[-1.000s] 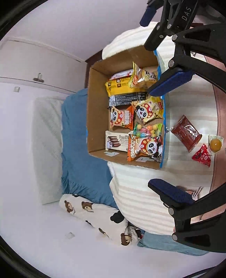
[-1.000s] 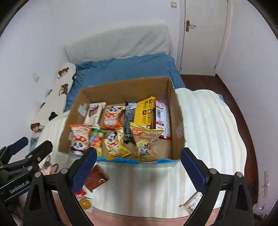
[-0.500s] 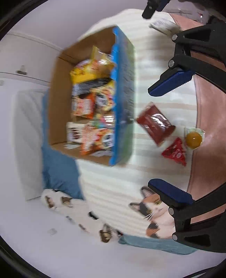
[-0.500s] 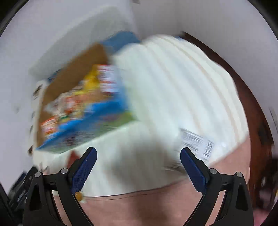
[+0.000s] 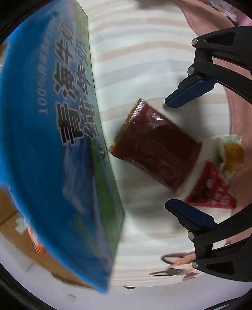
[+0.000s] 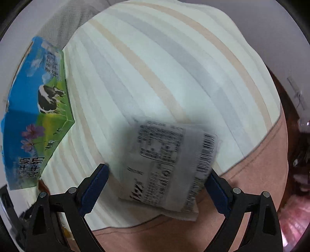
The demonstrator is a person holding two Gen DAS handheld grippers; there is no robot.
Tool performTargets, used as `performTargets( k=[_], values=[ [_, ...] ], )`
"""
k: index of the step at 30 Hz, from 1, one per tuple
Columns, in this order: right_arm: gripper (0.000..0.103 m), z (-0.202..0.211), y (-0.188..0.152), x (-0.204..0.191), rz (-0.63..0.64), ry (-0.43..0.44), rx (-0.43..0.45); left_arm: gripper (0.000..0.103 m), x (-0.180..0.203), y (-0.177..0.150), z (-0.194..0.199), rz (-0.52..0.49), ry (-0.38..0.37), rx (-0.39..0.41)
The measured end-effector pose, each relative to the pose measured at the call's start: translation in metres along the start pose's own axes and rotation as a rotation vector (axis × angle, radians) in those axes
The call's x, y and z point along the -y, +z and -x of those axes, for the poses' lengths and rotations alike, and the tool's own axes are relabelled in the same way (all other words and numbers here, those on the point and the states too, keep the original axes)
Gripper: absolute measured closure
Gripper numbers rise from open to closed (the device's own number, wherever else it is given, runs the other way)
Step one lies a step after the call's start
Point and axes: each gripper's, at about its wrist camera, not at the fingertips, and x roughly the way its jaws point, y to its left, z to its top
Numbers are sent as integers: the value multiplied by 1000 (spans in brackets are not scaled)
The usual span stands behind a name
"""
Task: Organize snacks
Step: 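Grasp the brown jerky pack with the left tool while the right tool grasps the white wrapped pack, then carry the jerky pack and white pack into the box and release both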
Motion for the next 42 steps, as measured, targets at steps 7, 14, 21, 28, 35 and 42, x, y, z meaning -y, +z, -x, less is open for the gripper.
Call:
performTargets(
  k=[7,14,21,28,35,42],
  values=[
    [33,2,-5,-40,184,-56,49,35,4,5,1,56,-71,0],
    [34,4,-48,-77,389,-23,-2,35,16,-27,5,203,-198,-76],
    [34,-3,-97,-95,485,57,-128,34,22,-69,-1,381,-350,-178],
    [20,-13,-103,-94,479,103,-206,34,45,-79,-6,199,-325,-196],
    [24,-21,-125,-101,534,44,-155,38,77,-91,1,175,-236,-173],
    [29,-18,-144,-102,483,54,-157,41,93,-134,1,269,-229,-183]
  ],
)
